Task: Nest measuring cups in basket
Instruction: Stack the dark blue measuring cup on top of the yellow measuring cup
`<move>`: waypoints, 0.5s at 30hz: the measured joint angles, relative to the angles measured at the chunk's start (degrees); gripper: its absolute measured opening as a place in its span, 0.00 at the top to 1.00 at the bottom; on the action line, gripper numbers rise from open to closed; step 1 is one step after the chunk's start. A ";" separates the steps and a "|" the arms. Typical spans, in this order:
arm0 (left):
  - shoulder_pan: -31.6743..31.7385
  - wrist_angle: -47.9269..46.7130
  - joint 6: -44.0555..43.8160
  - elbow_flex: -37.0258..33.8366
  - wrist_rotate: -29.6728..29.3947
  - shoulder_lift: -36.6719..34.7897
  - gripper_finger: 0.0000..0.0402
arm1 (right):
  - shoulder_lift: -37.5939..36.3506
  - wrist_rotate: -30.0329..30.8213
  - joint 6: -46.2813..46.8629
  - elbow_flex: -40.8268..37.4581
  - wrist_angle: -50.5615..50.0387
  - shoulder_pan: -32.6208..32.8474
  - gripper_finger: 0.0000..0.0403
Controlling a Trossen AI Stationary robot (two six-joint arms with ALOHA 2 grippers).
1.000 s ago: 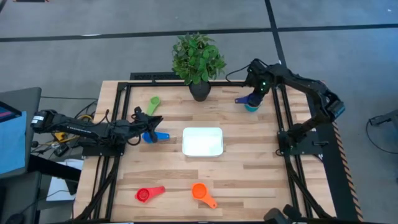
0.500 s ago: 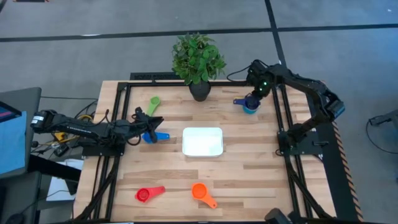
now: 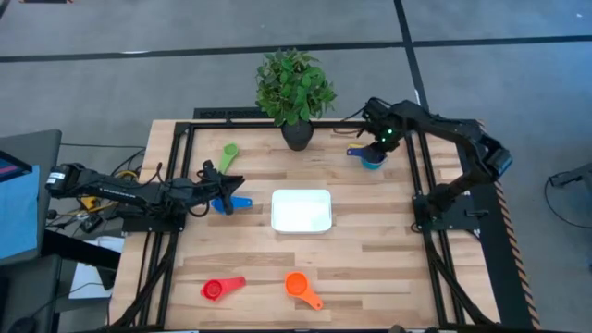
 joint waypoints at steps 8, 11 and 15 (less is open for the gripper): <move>0.00 -0.02 0.81 0.00 -0.01 0.00 0.89 | 0.24 1.75 -3.16 -0.07 7.99 11.94 0.72; 0.00 -0.04 1.03 0.00 -0.02 0.02 0.89 | 2.12 3.94 -6.35 -0.06 10.35 15.27 0.75; 0.00 -0.06 1.01 0.00 0.00 0.00 0.89 | 7.09 5.25 -9.18 -0.04 12.94 17.65 0.78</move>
